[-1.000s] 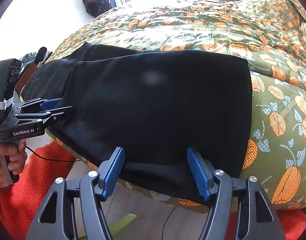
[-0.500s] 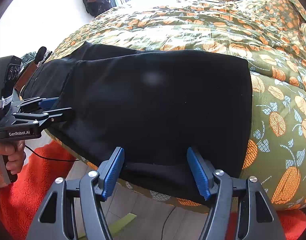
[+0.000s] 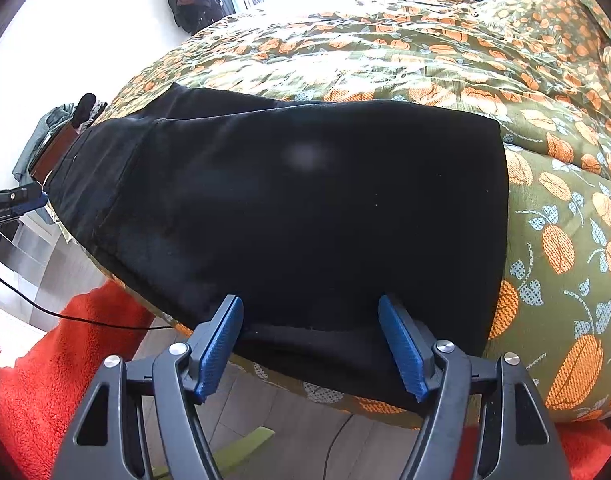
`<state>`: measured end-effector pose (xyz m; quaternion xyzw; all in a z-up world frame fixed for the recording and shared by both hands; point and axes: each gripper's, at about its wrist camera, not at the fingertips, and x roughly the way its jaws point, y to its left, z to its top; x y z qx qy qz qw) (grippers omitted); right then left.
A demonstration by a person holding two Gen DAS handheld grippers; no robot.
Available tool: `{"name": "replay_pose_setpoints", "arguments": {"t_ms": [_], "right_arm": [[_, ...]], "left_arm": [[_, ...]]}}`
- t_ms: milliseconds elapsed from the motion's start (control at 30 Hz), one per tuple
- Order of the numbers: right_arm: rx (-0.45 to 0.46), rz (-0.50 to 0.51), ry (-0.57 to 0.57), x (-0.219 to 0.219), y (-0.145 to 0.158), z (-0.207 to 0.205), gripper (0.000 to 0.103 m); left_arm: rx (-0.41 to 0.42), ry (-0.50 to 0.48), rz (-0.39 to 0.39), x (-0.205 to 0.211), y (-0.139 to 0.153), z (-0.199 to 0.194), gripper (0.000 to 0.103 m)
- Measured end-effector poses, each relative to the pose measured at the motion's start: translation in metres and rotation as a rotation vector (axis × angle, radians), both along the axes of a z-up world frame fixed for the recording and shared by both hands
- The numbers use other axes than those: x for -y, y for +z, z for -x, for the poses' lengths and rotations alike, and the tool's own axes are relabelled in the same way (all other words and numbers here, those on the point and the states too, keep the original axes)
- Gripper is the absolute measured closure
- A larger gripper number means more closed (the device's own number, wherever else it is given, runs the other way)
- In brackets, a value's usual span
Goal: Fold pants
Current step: 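Grasp the trouser waistband with the left tool and lift it up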
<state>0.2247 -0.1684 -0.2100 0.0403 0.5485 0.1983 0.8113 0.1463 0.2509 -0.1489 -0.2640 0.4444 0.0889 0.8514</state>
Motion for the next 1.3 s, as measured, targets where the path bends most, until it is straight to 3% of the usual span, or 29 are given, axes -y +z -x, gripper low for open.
{"name": "replay_pose_setpoints", "arguments": {"t_ms": [67, 133, 333, 400, 467, 533, 667, 833, 967, 1233, 1300], "right_arm": [[0.004, 0.005, 0.005, -0.002, 0.000, 0.000, 0.027], [0.006, 0.008, 0.008, -0.003, 0.000, 0.000, 0.026], [0.007, 0.010, 0.010, -0.004, 0.000, 0.001, 0.023], [0.008, 0.012, 0.012, -0.005, 0.000, 0.001, 0.022], [0.010, 0.012, 0.013, -0.006, 0.001, 0.001, 0.021], [0.012, 0.006, 0.015, -0.005, 0.002, 0.002, 0.021], [0.026, 0.008, 0.029, -0.007, 0.005, 0.006, 0.017], [0.032, 0.012, 0.036, -0.009, 0.005, 0.009, 0.014], [0.034, 0.007, 0.036, -0.009, 0.005, 0.010, 0.013], [0.042, 0.034, 0.063, -0.016, 0.002, 0.010, 0.007], [0.044, 0.041, 0.067, -0.017, 0.001, 0.011, 0.007]], "left_arm": [[0.016, 0.160, 0.100, -0.049, -0.007, 0.017, 0.030], [0.017, 0.236, 0.145, -0.078, -0.014, 0.027, 0.033], [-0.001, 0.258, 0.128, -0.099, -0.023, 0.015, 0.048], [0.006, 0.268, 0.137, -0.104, -0.027, 0.010, 0.057], [-0.012, 0.270, 0.097, -0.108, -0.030, 0.000, 0.074], [-0.018, 0.264, 0.076, -0.112, -0.031, -0.008, 0.079], [0.065, 0.252, 0.106, -0.121, -0.018, -0.012, 0.080], [0.024, 0.283, 0.124, -0.125, -0.035, -0.010, 0.079], [0.038, 0.340, 0.143, -0.127, -0.043, 0.005, 0.062], [0.035, 0.338, 0.154, -0.126, -0.055, -0.010, 0.060], [0.041, 0.346, 0.178, -0.127, -0.061, -0.015, 0.055]]}}
